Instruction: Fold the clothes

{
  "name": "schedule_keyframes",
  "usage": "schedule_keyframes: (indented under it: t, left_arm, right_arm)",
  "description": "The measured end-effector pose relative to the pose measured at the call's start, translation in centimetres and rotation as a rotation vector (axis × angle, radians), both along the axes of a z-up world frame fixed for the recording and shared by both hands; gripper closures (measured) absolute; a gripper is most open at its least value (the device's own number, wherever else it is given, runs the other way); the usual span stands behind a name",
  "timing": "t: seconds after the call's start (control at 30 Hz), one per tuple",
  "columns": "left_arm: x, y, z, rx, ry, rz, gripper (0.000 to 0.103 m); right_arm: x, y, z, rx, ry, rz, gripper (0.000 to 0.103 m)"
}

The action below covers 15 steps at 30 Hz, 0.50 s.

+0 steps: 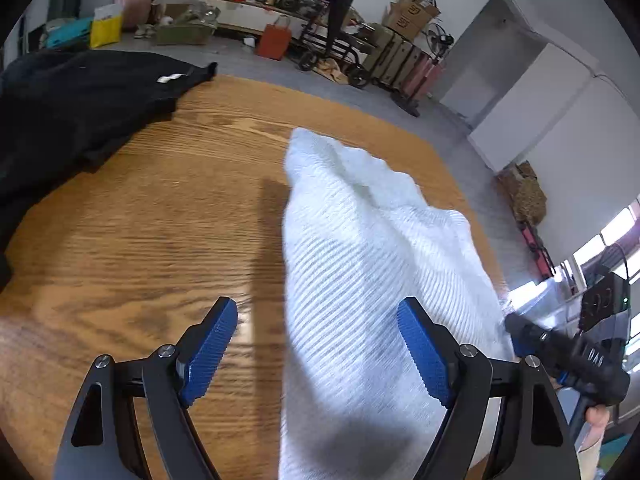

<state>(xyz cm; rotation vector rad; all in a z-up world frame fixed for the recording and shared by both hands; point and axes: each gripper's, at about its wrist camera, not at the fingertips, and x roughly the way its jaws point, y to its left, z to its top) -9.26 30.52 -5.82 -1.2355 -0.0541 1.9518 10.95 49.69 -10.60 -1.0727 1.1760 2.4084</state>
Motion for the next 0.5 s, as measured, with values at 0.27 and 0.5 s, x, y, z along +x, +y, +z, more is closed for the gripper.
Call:
schedule_keyframes:
  t: [0.27, 0.5]
  left_arm:
    - [1.1, -0.2, -2.0, 0.047, -0.071, -0.017, 0.020]
    - [2.5, 0.3, -3.0, 0.010, -0.171, 0.026, 0.024]
  right_arm:
    - [0.5, -2.9, -2.3, -0.088, -0.005, 0.119, 0.023]
    - [1.2, -3.9, -4.4, -0.246, 0.049, 0.108, 0.046]
